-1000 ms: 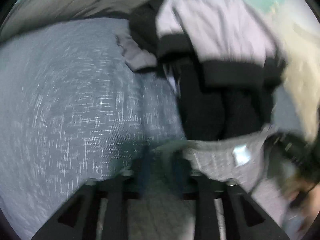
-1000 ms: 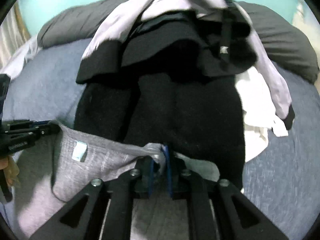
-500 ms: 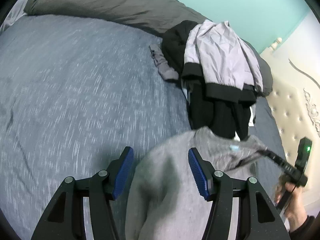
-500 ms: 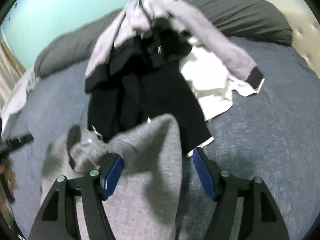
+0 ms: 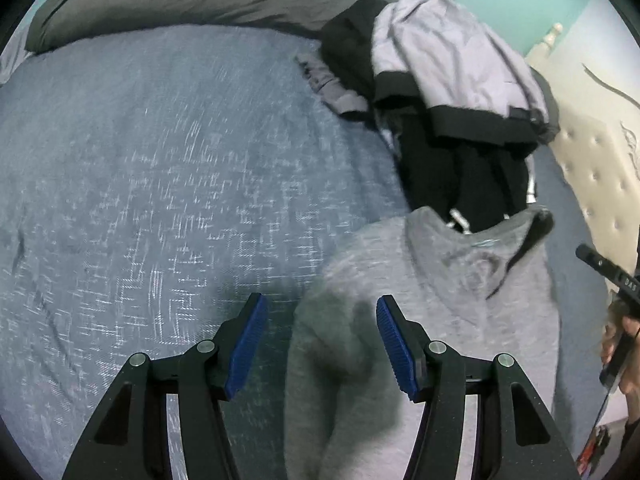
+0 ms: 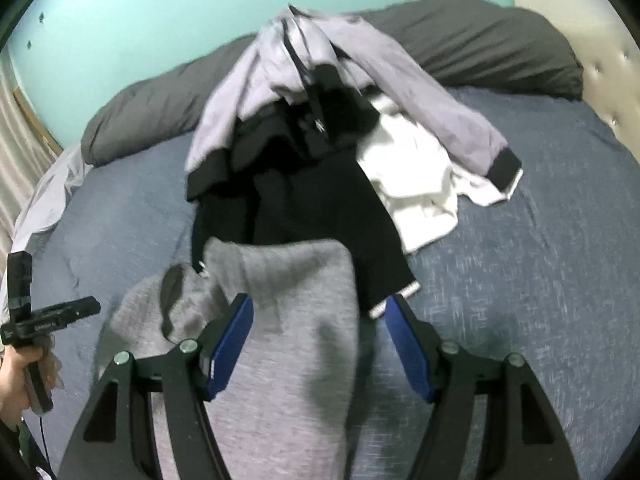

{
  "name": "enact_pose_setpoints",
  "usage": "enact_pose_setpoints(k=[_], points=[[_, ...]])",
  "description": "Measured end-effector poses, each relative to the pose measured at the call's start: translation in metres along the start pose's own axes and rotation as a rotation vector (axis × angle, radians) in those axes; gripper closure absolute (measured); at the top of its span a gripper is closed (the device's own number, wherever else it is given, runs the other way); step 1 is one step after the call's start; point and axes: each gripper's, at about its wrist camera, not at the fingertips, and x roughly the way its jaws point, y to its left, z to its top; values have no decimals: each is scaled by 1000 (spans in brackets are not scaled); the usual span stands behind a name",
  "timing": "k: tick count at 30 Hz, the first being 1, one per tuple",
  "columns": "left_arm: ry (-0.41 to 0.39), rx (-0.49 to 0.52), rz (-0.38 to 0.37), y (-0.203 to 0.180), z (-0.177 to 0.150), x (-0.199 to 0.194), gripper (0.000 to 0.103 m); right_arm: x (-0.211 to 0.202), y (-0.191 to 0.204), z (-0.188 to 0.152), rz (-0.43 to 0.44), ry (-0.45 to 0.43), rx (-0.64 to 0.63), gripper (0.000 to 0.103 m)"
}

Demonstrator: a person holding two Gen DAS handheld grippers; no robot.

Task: Fold clothes
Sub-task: 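Lower the held sweatshirt onto the sheet with both grippers, then open both grippers and spread the grey sweater flat on the sheet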

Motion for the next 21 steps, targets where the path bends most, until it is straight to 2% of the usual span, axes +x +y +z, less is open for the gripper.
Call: enact_pose_setpoints(k=[2, 7, 9, 10, 11, 12, 13, 14, 16, 17, 21], points=[[10, -12, -3, 7, -2, 10, 42, 11, -12, -5, -10, 13, 20, 33], [32, -11, -40, 20, -11, 32, 43, 38, -34, -16, 48, 26, 106, 33], [31, -19, -68, 22, -14, 37, 46, 49, -33, -17, 72, 30, 106, 33], [27, -18, -71, 22, -15, 38, 54, 53, -31, -16, 82, 33, 100, 33], [24, -9, -72, 21, -15, 39, 70, 57, -28, -15, 84, 38, 93, 33], [27, 0, -79, 19, -14, 40, 80, 61, -25, -14, 87, 44, 81, 34], [31, 10, -86, 17, -14, 40, 90, 65, -21, -13, 91, 49, 69, 45], [26, 33, -81, 12, -14, 38, 93, 68, -18, -12, 86, 55, 57, 68], [7, 62, -69, 7, -13, 33, 96, 70, -12, -10, 66, 66, 45, 93], [-20, 62, -55, 7, -11, 25, 96, 68, -10, -9, 64, 58, 47, 96], [-125, 26, -36, 20, -1, -14, 97, 40, -11, 3, 37, -27, 36, 98]])
